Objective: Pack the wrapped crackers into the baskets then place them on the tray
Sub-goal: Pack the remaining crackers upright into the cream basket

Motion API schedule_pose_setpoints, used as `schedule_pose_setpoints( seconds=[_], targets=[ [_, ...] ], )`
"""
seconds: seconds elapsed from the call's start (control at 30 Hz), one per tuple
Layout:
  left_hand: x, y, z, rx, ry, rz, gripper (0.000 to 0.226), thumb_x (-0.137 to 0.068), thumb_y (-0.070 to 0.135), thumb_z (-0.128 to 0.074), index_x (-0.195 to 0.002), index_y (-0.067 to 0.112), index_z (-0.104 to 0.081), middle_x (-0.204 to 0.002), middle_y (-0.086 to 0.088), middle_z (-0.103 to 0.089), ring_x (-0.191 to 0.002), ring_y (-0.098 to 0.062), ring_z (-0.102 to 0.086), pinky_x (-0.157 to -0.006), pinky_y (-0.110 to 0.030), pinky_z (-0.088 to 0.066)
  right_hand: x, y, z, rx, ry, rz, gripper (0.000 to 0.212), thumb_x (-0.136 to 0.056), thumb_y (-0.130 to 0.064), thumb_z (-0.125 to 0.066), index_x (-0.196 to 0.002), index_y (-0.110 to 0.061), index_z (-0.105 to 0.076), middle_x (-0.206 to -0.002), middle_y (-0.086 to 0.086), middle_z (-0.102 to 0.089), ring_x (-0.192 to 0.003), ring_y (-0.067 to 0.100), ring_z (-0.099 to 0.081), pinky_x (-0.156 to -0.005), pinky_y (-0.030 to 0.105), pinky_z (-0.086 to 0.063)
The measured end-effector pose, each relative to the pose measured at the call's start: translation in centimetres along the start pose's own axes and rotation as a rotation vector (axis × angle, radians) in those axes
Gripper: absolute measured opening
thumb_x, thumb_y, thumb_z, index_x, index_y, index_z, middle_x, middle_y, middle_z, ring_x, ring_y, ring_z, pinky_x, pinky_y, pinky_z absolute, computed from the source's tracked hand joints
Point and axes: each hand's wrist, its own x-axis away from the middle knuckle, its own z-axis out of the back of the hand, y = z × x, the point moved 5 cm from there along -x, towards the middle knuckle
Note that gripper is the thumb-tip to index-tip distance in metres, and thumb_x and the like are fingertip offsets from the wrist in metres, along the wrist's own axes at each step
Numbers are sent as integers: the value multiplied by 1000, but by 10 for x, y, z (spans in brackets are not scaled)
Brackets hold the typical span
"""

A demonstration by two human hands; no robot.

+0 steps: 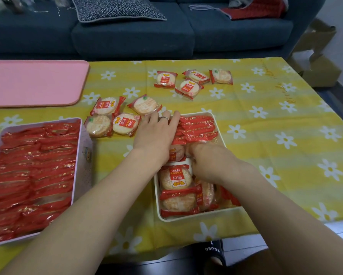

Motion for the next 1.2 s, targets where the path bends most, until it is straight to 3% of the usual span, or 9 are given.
schedule_pose_setpoints(
  seconds=[0.1,0.2,0.4,0.57,0.73,1.0,1.13,1.2],
  targets=[
    [1,-6,-3,114,-72,-2,128,-70,35,-86,-159,21,5,-162,-10,-18,-149,-34,-19,-122,-44,-19,-1,-2,-2,-21,-46,14,15,-87,-18,-53,-100,-21,-61,-106,3,-68,-89,24,-61,-74,31,-49],
    [2,-18,0,310,-121,11,136,-64,48,-87,-160,27,7,-166,-7,-8,-153,-32,-7,-125,-46,-12,-2,-11,-4,-9,-73,72,31,-85,-25,-51,-112,-23,-65,-115,6,-66,-104,28,-63,-88,38,-55],
    [8,-38,3,484,-130,43,129,-65,40,-87,-160,29,-1,-162,-6,-19,-150,-31,-17,-122,-45,-20,-3,-22,-10,119,-184,71,56,-80,-58,-54,-124,-24,-57,-123,5,-61,-118,28,-55,-101,45,-46],
    [9,-36,2,461,-91,30,118,-71,39,-84,-160,25,-8,-157,-7,-31,-145,-31,-28,-119,-45,-26,-1,-24,-8,37,-290,49,69,-73,-61,-69,-128,-23,-53,-121,3,-56,-113,25,-55,-96,42,-51],
    [9,-34,1,422,-79,30,117,-71,42,-84,-159,25,-10,-156,-6,-33,-144,-30,-31,-118,-45,-29,2,-31,-12,-1,-368,90,58,-74,-57,-72,-119,-23,-59,-110,-1,-62,-99,21,-60,-87,36,-54],
    [9,-34,1,419,-92,39,121,-68,53,-82,-160,27,-7,-158,-7,-29,-146,-30,-27,-119,-46,-23,0,-30,-10,16,-360,115,70,-60,-57,-83,-116,-22,-59,-110,-3,-59,-96,19,-59,-86,37,-55],
    [7,-25,1,356,-30,55,116,-69,66,-76,-158,26,-13,-155,-9,-34,-144,-31,-31,-119,-47,-24,0,-32,-9,41,-360,111,60,-60,-55,-83,-104,-19,-65,-100,-2,-58,-87,17,-58,-80,34,-56],
    [5,-21,1,338,-4,64,110,-72,64,-75,-156,25,-17,-152,-10,-38,-141,-32,-34,-117,-47,-28,1,-31,-10,44,-360,102,62,-59,-53,-84,-106,-19,-63,-105,0,-52,-91,19,-57,-82,35,-56]
  ],
)
